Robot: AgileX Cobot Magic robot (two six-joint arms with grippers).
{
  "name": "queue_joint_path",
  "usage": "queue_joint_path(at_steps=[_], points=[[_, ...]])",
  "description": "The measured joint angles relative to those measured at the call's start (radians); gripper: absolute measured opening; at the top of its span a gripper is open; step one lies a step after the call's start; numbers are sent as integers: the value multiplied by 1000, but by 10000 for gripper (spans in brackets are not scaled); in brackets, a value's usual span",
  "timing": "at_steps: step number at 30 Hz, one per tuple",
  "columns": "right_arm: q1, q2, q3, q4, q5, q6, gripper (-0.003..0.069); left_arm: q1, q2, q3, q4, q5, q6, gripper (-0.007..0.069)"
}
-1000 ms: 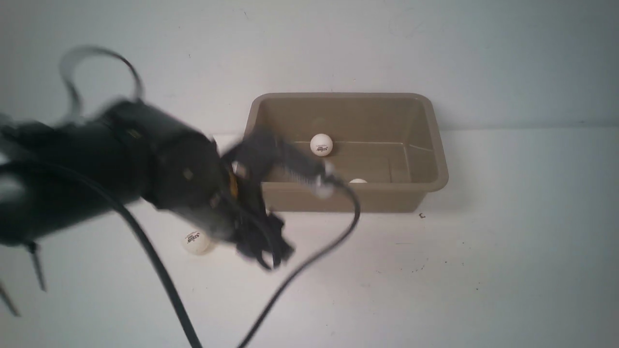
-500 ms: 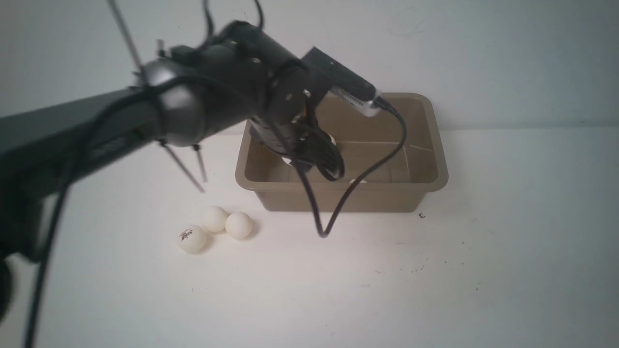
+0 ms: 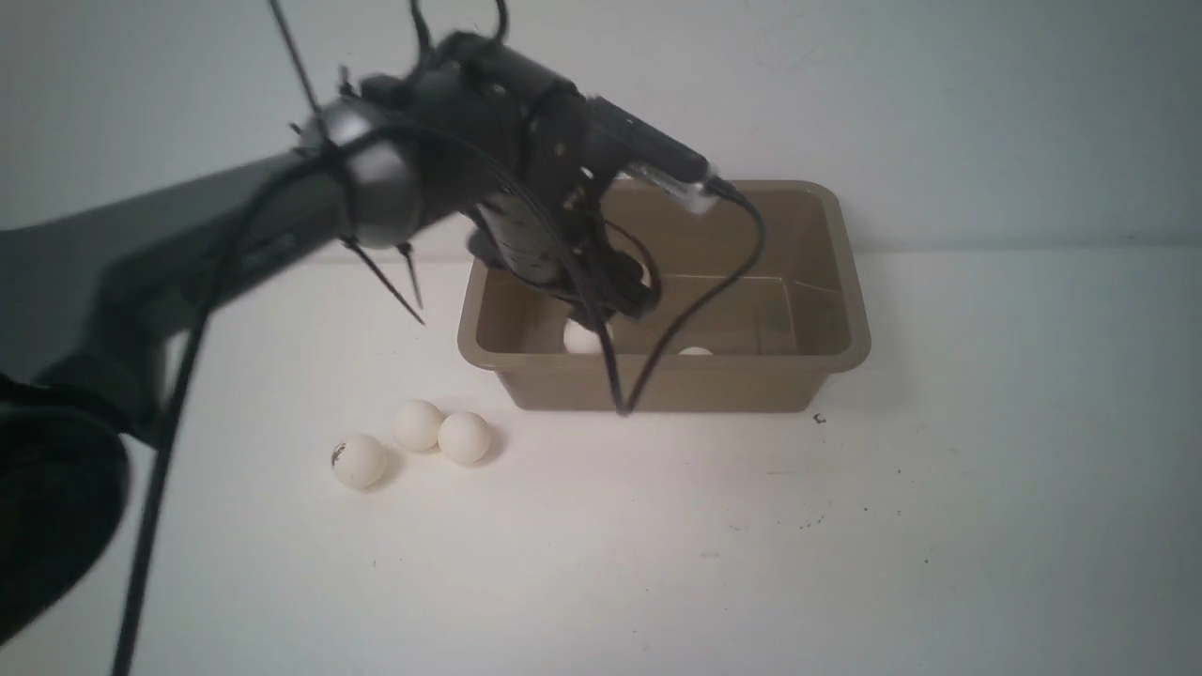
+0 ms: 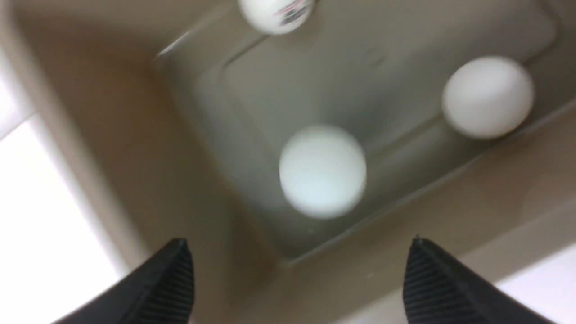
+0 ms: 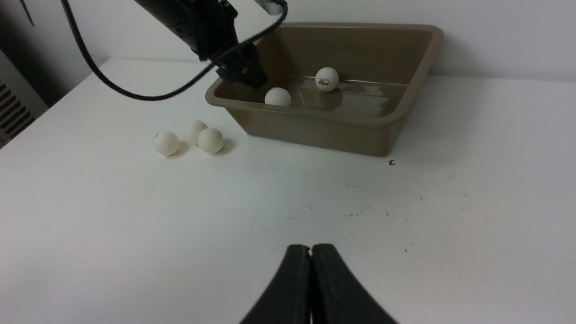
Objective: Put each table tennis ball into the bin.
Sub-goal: Use the left arm to put the table tennis ball into the box, then use the left arm to clamp the table tennis ball closest to it
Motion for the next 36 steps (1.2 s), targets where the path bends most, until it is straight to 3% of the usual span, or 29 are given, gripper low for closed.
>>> queue_joint_path(at_steps=[7, 14, 24, 36], points=[[0, 0, 1, 0, 0, -32, -13, 61, -230, 14, -5, 135, 46, 479], [0, 0, 1, 0, 0, -42, -13, 121, -342, 215, -22, 175, 78, 449], [0, 0, 1, 12, 0, -67, -13, 211, -386, 609, -47, -57, 78, 447], [0, 0, 1, 63, 0, -70, -13, 287, -299, 630, -46, -188, 78, 531]])
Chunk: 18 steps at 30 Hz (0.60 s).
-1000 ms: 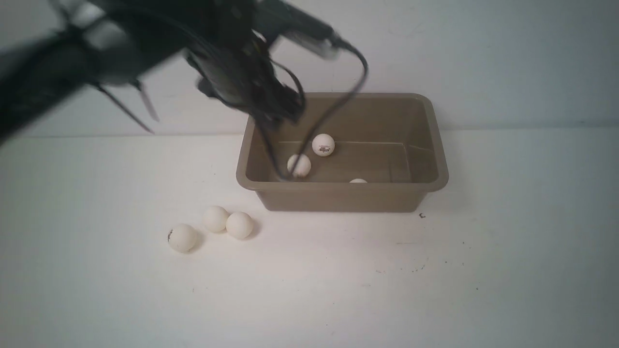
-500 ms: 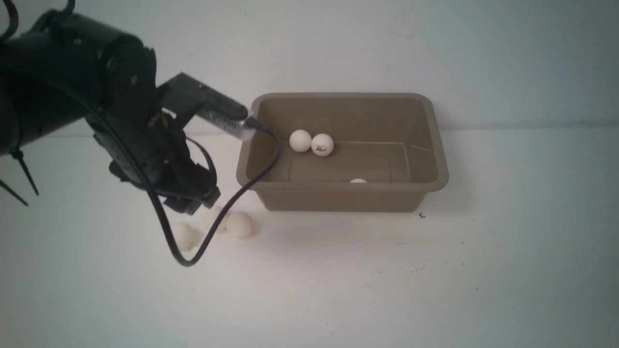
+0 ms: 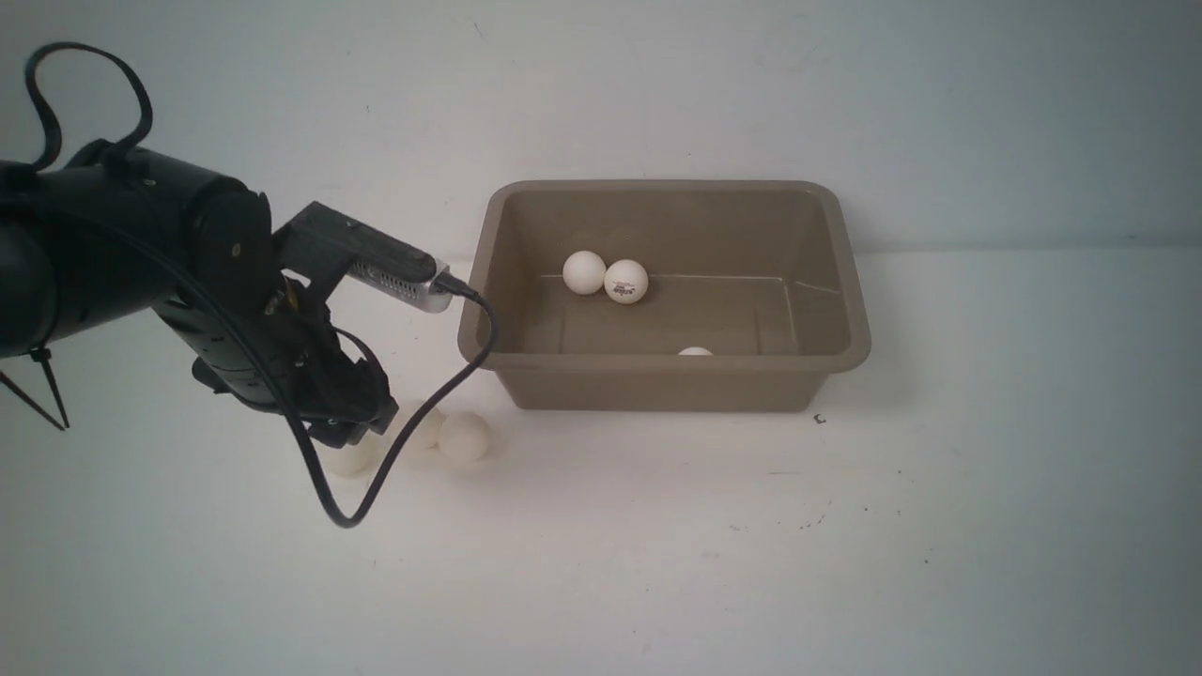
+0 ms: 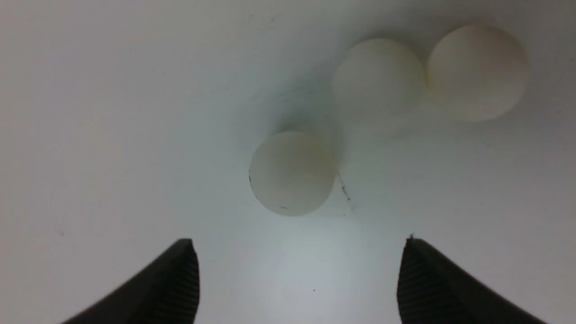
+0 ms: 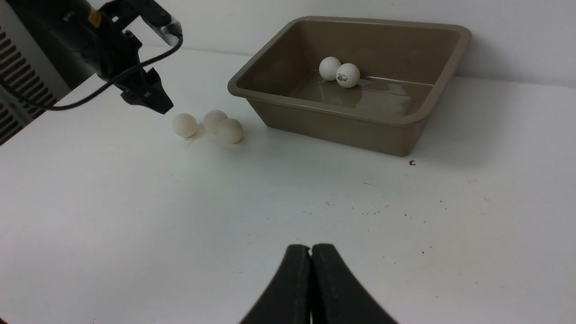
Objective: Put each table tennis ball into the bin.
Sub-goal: Use the left arm to clamp the table tennis ball closest to it
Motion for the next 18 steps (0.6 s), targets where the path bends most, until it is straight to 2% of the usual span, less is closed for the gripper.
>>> queue_joint_path(at_steps=[7, 18], points=[[0, 0, 0, 12, 0, -1, -13, 44, 115, 0, -11, -74, 0, 534], [0, 0, 0, 15, 0, -1, -13, 46, 172, 0, -23, -180, 0, 534]])
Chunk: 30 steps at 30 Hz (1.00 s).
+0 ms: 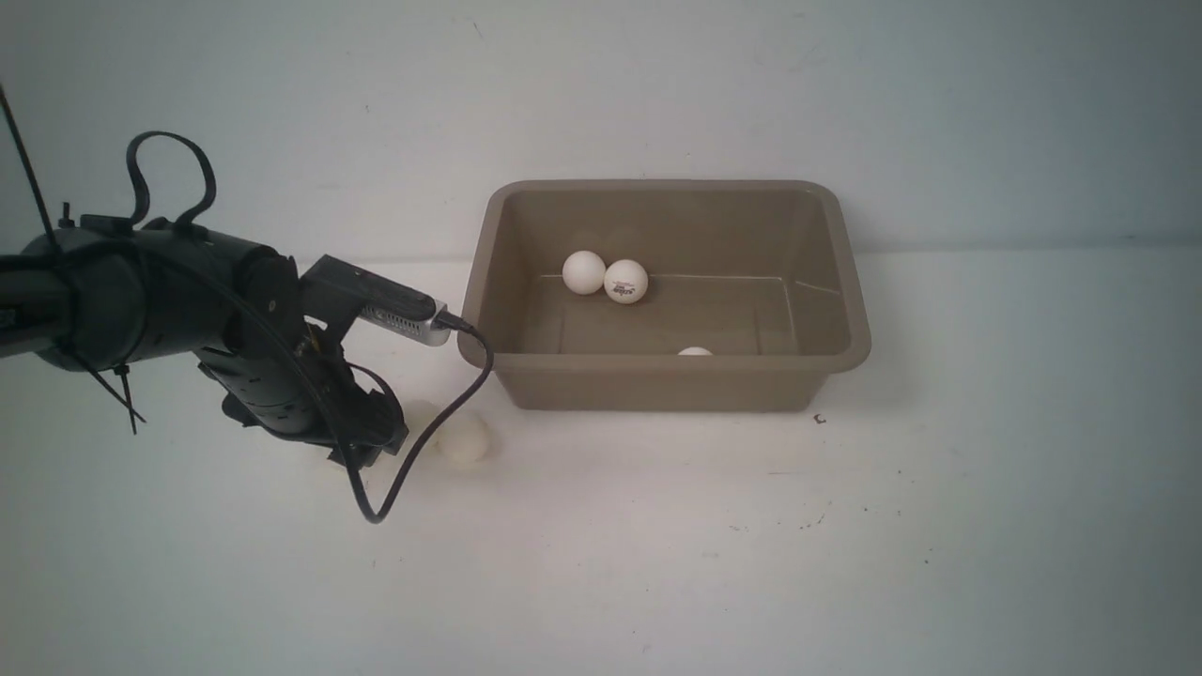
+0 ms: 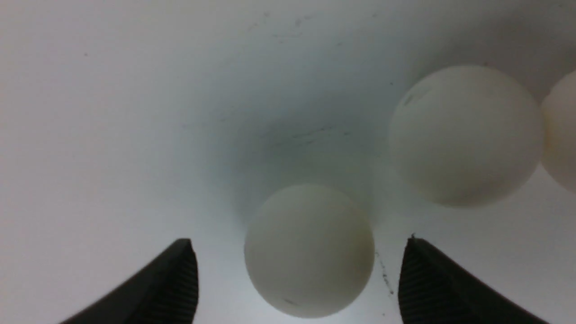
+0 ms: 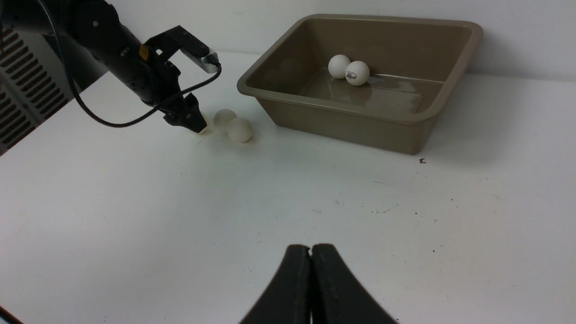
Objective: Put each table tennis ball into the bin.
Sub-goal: Use the left arm to clamp the table tennis ball closest to it, then use the left arm to put the table tennis ball into the box
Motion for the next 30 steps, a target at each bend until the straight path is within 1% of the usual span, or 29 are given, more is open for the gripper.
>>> queue_joint_path(at_steps=[8, 11, 12, 13, 14, 15, 17, 18, 21, 23, 24, 26, 27, 28, 30], points=[[0, 0, 0, 0, 0, 0, -13, 0, 54, 0, -1, -43, -1, 524], [0, 0, 0, 0, 0, 0, -13, 0, 58, -1, 0, -68, -24, 432], [0, 0, 0, 0, 0, 0, -13, 2, 58, -1, 6, -68, -38, 375], [0, 0, 0, 0, 0, 0, -13, 5, 55, -1, 19, -67, -55, 342], [0, 0, 0, 0, 0, 0, -13, 14, 45, -1, 47, -60, -92, 351], [0, 0, 0, 0, 0, 0, -13, 14, 45, -1, 47, -60, -92, 351], [0, 0, 0, 0, 0, 0, -13, 38, -7, -1, 131, -32, -165, 352], [0, 0, 0, 0, 0, 0, -13, 48, -55, -1, 176, -20, -219, 352], [0, 0, 0, 0, 0, 0, -13, 50, -172, 0, 215, -24, -283, 352], [0, 0, 0, 0, 0, 0, -13, 35, -229, 0, 215, -45, -296, 352], [0, 0, 0, 0, 0, 0, -13, 0, -291, 0, 206, -84, -303, 352], [0, 0, 0, 0, 0, 0, -13, -58, -328, -4, 196, -143, -302, 352], [0, 0, 0, 0, 0, 0, -13, -110, -332, -17, 191, -168, -297, 352], [0, 0, 0, 0, 0, 0, -13, -117, -330, -23, 191, -172, -296, 352], [0, 0, 0, 0, 0, 0, -13, -180, -297, -54, 186, -171, -281, 352]])
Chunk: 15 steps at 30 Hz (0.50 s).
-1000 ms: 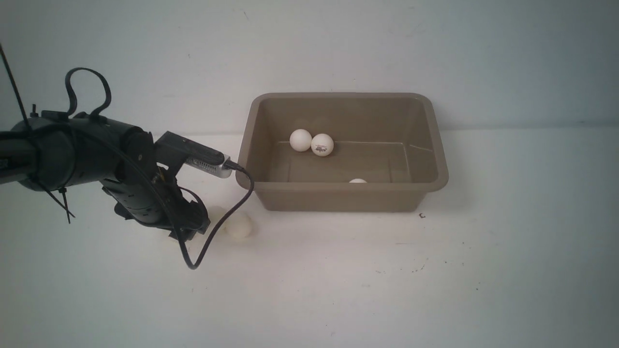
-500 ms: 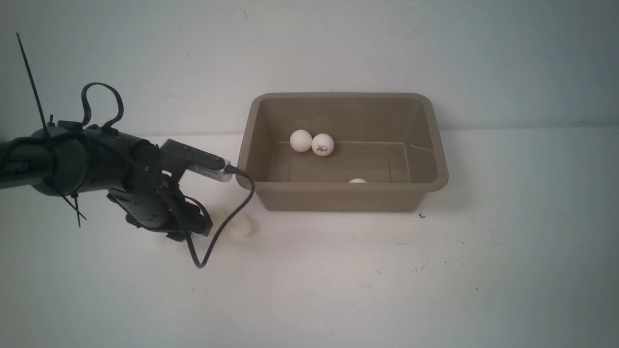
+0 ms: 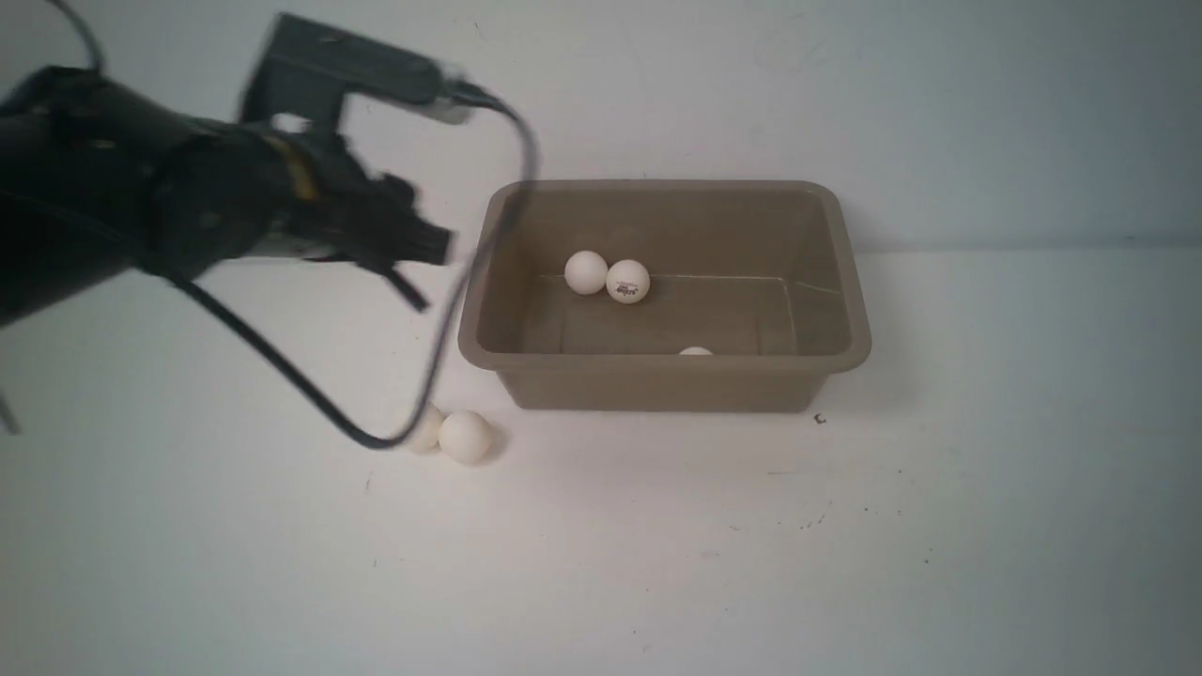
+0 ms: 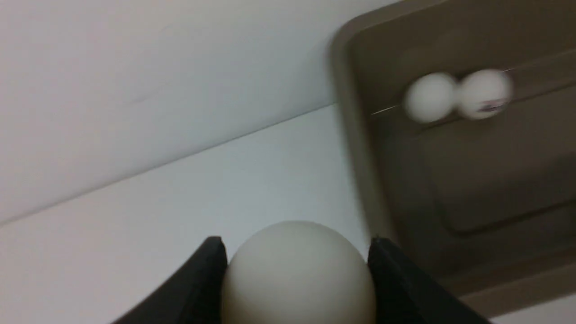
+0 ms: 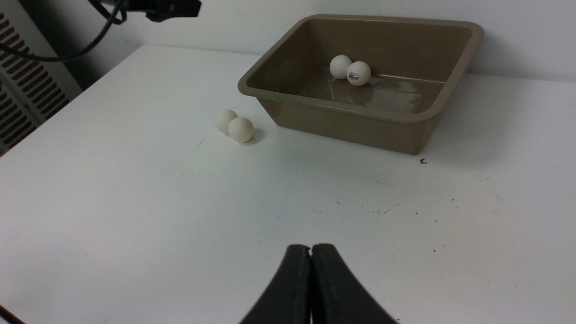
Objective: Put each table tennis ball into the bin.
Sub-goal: Use the left arm to put the table tennis ball into the box
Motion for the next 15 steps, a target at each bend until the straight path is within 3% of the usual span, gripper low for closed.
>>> queue_joint_path(at_steps=[5, 15], points=[[0, 0, 0, 0, 0, 0, -13, -78, 187, -128, -8, 73, 14, 352], [0, 0, 0, 26, 0, 0, -13, -79, 391, -377, -62, 214, 92, 352]])
